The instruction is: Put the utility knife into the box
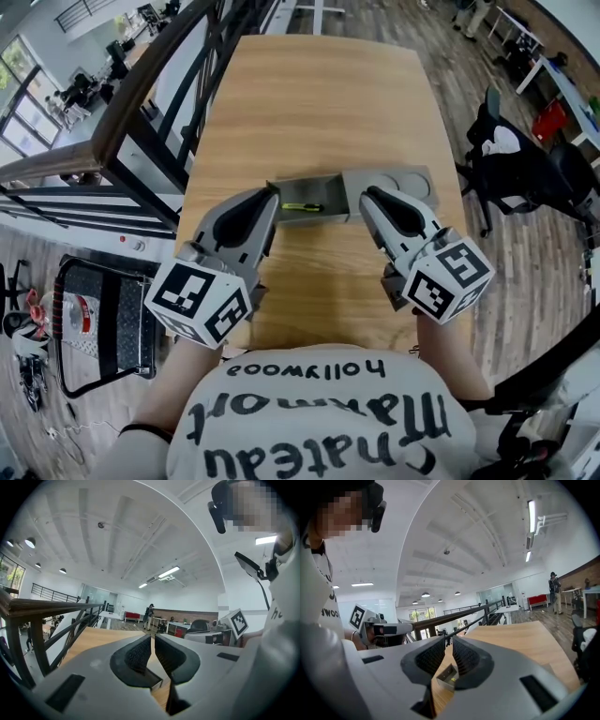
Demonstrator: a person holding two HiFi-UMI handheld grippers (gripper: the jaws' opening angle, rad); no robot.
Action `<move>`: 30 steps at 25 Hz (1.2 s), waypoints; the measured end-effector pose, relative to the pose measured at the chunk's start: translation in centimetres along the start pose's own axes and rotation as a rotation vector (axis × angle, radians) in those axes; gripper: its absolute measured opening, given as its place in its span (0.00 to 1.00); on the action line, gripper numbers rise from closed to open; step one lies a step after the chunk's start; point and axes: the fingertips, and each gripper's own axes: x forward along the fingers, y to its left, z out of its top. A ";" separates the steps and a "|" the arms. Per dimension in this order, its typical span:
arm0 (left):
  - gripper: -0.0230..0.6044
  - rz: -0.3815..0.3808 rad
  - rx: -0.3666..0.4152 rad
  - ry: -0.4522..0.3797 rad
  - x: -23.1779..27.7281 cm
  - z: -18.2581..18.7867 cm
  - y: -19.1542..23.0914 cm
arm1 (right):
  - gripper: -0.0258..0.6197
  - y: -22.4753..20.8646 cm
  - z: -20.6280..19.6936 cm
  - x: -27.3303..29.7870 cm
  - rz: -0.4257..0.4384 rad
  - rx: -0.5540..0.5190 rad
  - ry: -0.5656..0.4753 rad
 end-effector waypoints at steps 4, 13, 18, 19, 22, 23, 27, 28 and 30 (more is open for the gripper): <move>0.08 -0.006 0.005 0.000 -0.2 0.2 -0.5 | 0.12 0.4 0.7 -0.5 0.012 -0.009 -0.011; 0.08 -0.014 0.012 0.001 -0.4 0.4 -0.8 | 0.09 0.4 0.8 -0.8 -0.021 -0.068 0.004; 0.08 -0.012 0.011 0.006 -0.3 0.3 -0.6 | 0.09 0.2 0.9 -0.7 -0.020 -0.050 -0.007; 0.08 -0.013 0.013 0.006 -0.3 0.3 -0.7 | 0.09 0.1 0.9 -0.7 -0.022 -0.049 -0.007; 0.08 -0.016 0.015 0.002 -0.2 0.4 -0.5 | 0.09 0.1 0.9 -0.5 -0.025 -0.045 -0.007; 0.08 -0.015 0.015 0.000 -0.2 0.5 -0.4 | 0.09 0.1 0.9 -0.5 -0.025 -0.044 -0.008; 0.08 -0.014 0.015 -0.001 0.0 0.6 -0.5 | 0.09 -0.1 1.0 -0.6 -0.026 -0.042 -0.010; 0.08 -0.014 0.015 -0.001 0.0 0.6 -0.5 | 0.09 -0.2 1.0 -0.6 -0.026 -0.042 -0.010; 0.08 -0.015 0.015 0.002 0.1 0.5 -0.5 | 0.09 -0.2 1.0 -0.6 -0.026 -0.040 -0.008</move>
